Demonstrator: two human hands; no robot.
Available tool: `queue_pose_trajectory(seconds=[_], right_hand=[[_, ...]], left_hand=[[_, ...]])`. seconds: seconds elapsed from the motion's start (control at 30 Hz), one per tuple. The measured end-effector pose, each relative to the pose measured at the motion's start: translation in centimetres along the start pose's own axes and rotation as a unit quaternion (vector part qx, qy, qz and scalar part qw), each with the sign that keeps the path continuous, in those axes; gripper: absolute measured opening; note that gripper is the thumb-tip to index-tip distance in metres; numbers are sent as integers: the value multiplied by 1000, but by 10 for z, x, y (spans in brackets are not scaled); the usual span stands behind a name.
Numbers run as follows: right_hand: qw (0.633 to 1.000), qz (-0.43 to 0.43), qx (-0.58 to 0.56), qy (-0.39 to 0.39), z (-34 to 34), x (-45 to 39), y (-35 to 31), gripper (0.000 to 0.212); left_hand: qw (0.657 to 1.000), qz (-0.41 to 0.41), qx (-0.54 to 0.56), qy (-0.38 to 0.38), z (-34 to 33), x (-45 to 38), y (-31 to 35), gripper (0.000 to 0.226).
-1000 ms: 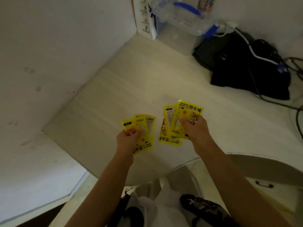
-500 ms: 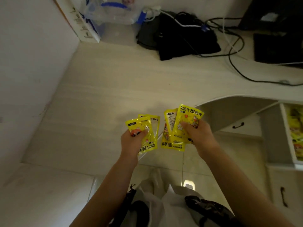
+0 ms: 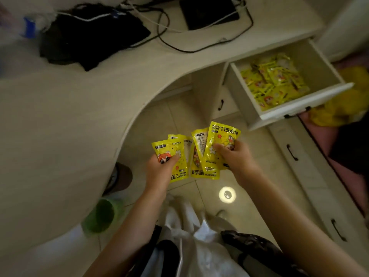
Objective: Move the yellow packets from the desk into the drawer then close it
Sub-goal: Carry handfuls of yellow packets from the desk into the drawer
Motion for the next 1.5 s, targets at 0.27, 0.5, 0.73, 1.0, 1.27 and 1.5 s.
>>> queue_pose_trajectory(seconds=[0.27, 0.5, 0.73, 1.0, 1.27, 1.5], right_hand=[[992, -67, -65, 86, 154, 15, 71, 27], [973, -96, -146, 148, 249, 11, 94, 29], [959, -107, -194, 177, 302, -16, 84, 30], [961, -105, -171, 191, 335, -80, 27, 29], [972, -50, -100, 208, 362, -149, -35, 17], [979, -57, -69, 186, 391, -207, -71, 27]], left_hand=[[997, 22, -14, -73, -143, 55, -37, 16], [991, 37, -33, -126, -244, 72, -39, 13], [987, 38, -46, -151, -310, 50, -19, 15], [981, 73, -61, -169, -374, -6, 10, 20], [984, 83, -58, -146, -418, -68, 47, 19], [988, 91, -17, -123, -455, -93, 67, 27]])
Point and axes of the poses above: each hand's wrist, its own x-axis away from the middle knuckle, its own z-axis out of the back of the hand, y = z × x, the point moved 9 cm from there along -x, towards the middle knuckle, and after that the axes turned 5 degrees about x, right-handed, at the moved point
